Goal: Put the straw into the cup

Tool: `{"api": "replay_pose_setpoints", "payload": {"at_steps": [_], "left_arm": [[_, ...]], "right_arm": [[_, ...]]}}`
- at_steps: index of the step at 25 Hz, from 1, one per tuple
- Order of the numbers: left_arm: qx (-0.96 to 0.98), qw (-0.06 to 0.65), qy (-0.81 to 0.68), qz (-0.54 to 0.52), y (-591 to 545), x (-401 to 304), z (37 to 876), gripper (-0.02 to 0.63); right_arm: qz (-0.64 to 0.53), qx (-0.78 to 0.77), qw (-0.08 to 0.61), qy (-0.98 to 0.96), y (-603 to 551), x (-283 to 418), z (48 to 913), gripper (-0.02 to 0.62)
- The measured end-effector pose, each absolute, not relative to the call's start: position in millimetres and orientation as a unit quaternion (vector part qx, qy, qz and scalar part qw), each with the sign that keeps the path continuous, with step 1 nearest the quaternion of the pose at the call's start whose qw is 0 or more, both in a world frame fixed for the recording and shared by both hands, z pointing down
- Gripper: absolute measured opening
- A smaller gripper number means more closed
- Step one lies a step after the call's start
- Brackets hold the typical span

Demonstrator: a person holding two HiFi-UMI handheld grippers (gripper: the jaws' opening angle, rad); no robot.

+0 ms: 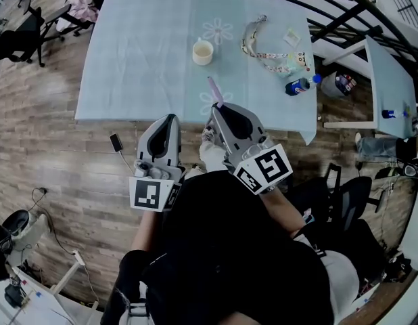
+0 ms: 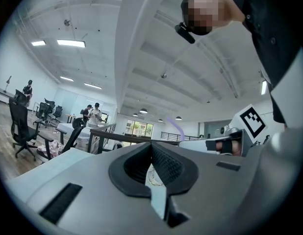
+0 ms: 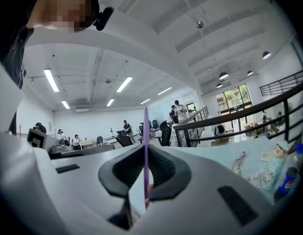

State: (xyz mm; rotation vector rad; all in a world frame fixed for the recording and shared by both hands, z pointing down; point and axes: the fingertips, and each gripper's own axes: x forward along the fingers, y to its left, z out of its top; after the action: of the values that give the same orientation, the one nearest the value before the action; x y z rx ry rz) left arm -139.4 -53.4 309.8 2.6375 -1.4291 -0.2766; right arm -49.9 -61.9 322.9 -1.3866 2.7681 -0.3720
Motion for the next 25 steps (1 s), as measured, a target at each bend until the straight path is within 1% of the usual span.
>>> {"api": "replay_pose_setpoints", "payload": {"at_steps": [8,14,25], "left_arm": [[0.867,0.064,-0.49,-0.058,-85.7,-112.7,316.9,0.014],[0.856,0.07,-0.508,-0.057,-112.5,-110.7,319.6,0.014],[0.865,0.067,-0.495,-0.048,-142.8,-82.9,320.4,0.014]], "right_arm": [[-0.122,-0.428,0.021,0.895,-102.5,-29.3,325.0,0.028],[-0.125,-0.411,0.021,0.903,-130.5,-28.7,327.1,0.029],[-0.118,-0.42,0.03,0.899,-160.3,-3.7,321.8,0.029]]}}
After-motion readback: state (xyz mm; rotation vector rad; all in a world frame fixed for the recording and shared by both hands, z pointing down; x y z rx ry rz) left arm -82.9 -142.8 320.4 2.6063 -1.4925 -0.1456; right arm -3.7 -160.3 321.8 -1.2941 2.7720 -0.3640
